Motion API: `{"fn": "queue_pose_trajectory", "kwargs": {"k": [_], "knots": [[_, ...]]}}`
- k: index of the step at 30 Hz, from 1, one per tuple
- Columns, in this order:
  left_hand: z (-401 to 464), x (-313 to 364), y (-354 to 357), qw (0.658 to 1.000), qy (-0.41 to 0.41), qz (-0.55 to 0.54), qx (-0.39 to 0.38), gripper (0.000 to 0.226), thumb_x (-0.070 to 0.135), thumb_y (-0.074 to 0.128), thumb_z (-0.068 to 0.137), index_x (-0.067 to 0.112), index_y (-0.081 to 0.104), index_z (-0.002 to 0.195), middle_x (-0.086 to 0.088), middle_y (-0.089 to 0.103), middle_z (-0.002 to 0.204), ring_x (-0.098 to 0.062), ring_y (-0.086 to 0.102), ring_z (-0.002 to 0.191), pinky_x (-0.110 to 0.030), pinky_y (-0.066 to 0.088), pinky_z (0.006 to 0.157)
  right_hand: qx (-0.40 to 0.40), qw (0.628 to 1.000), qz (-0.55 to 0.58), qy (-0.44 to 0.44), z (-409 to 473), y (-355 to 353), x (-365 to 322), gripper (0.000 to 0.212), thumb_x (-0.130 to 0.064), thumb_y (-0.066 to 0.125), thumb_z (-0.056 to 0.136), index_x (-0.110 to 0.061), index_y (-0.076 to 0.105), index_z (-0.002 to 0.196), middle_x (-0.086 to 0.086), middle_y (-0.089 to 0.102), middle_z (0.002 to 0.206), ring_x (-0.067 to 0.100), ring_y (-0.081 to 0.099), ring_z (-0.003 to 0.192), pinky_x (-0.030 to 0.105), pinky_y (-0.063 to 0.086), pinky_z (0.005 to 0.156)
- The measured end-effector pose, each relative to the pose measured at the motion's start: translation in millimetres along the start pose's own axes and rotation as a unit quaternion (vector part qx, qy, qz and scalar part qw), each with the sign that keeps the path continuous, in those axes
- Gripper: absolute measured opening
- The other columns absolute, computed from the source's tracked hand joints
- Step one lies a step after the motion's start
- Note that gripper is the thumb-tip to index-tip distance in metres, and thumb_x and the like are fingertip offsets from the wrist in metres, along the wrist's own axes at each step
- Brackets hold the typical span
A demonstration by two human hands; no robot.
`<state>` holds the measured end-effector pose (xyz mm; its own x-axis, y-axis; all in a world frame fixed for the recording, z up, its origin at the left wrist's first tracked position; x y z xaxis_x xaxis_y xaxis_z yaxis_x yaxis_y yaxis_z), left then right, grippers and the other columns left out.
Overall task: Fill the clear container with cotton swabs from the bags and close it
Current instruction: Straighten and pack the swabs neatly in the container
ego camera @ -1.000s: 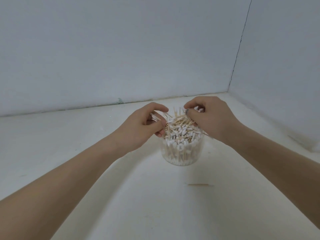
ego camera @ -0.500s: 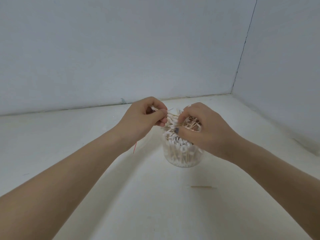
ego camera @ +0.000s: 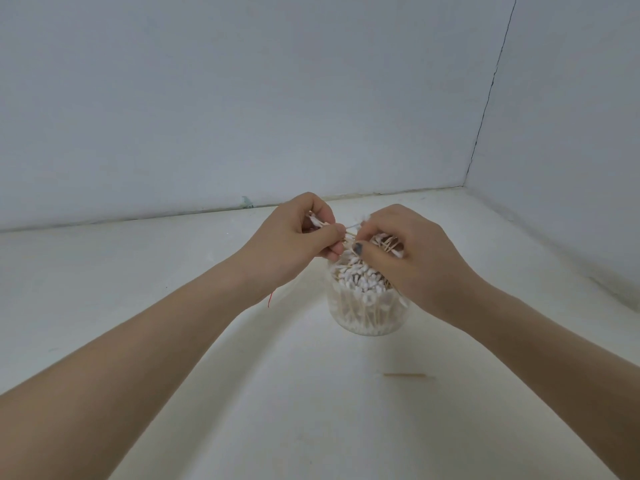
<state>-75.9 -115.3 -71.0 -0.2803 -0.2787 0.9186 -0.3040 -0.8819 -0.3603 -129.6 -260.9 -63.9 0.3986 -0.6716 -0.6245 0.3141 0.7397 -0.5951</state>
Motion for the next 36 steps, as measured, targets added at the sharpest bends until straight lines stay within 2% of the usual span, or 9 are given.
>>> {"fn": "queue_pose_trajectory", "kwargs": {"k": [5,10,13,16,20,24,28,30,36], "knots": [[-3,5,0,1.000,0.023,0.008,0.001,0.014,0.010,0.068,0.097,0.004,0.056,0.099,-0.002,0.073,0.070,-0.014,0.069,0.067,-0.019,0.055,0.074,-0.009,0.999,0.036,0.025,-1,0,6,0.019,-0.020,0.070,0.089,-0.029,0.062,0.103,-0.010,0.063,0.101,0.006,0.060,0.091,0.012,0.046,0.072],[-4,10,0,0.999,0.040,0.005,-0.003,0.012,0.007,0.069,0.095,0.004,0.057,0.094,-0.007,0.072,0.074,-0.011,0.067,0.064,-0.010,0.045,0.059,-0.010,1.000,0.022,0.016,1,0,8,0.038,-0.026,0.072,0.090,-0.034,0.059,0.124,-0.013,0.061,0.115,0.002,0.059,0.101,0.006,0.043,0.081],[-3,10,1,0.998,0.053,0.013,-0.005,0.014,0.009,0.072,0.094,0.005,0.059,0.091,-0.004,0.070,0.073,-0.013,0.068,0.066,-0.016,0.052,0.064,-0.016,1.000,0.024,0.006,1,2,6,0.039,-0.026,0.073,0.090,-0.036,0.060,0.126,-0.014,0.060,0.113,0.000,0.058,0.100,0.004,0.041,0.082],[0,9,0,0.998,0.068,0.019,0.000,0.017,0.013,0.076,0.091,0.004,0.062,0.090,-0.002,0.067,0.072,-0.016,0.066,0.067,-0.027,0.056,0.068,-0.004,1.000,0.019,-0.016,0,1,0,0.020,-0.020,0.070,0.091,-0.029,0.069,0.108,-0.014,0.064,0.105,0.000,0.058,0.101,0.007,0.041,0.082],[0,3,0,0.998,0.042,-0.038,0.014,0.016,0.012,0.076,0.091,0.006,0.063,0.084,-0.002,0.063,0.072,-0.013,0.062,0.063,-0.021,0.054,0.065,0.021,0.999,0.004,-0.034,0,-2,-2,0.005,-0.020,0.069,0.092,-0.024,0.071,0.093,-0.011,0.065,0.093,0.004,0.060,0.091,0.009,0.041,0.076],[2,-8,1,0.996,-0.004,-0.084,0.027,0.016,0.013,0.072,0.095,0.007,0.063,0.084,-0.007,0.064,0.072,-0.013,0.061,0.063,-0.022,0.053,0.068,0.019,0.999,-0.020,-0.046,1,0,1,0.005,-0.020,0.068,0.092,-0.022,0.072,0.091,-0.009,0.064,0.093,0.008,0.061,0.091,0.012,0.043,0.076],[5,-12,2,0.998,-0.016,-0.032,0.044,0.020,0.023,0.066,0.099,0.011,0.059,0.084,0.000,0.063,0.066,-0.016,0.056,0.062,-0.037,0.048,0.076,0.005,0.998,-0.020,-0.055,1,4,-2,0.010,-0.020,0.067,0.092,-0.025,0.074,0.097,-0.011,0.063,0.095,0.006,0.061,0.091,0.008,0.041,0.076],[5,-9,2,0.999,-0.015,-0.008,0.052,0.021,0.026,0.063,0.100,0.012,0.057,0.085,0.006,0.060,0.060,-0.014,0.054,0.060,-0.035,0.045,0.075,-0.007,0.998,-0.014,-0.057,1,6,-3,0.013,-0.019,0.067,0.091,-0.026,0.075,0.101,-0.011,0.063,0.094,0.006,0.060,0.090,0.008,0.041,0.075],[12,-10,0,0.998,-0.037,-0.002,0.043,0.018,0.022,0.058,0.101,0.014,0.052,0.086,0.010,0.061,0.058,-0.017,0.056,0.063,-0.037,0.045,0.078,0.003,0.999,-0.010,-0.030,6,1,5,0.004,-0.019,0.071,0.090,-0.021,0.073,0.092,-0.010,0.066,0.089,0.005,0.061,0.089,0.012,0.044,0.076]]}}
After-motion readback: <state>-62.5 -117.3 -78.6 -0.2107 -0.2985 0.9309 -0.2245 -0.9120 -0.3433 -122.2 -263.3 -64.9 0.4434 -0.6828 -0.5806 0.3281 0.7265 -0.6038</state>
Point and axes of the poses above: each hand's wrist, its own z-axis towards the middle knuckle, its own y-axis out of the palm, x = y × z, the point moved 9 cm from there along z, towards the middle knuckle
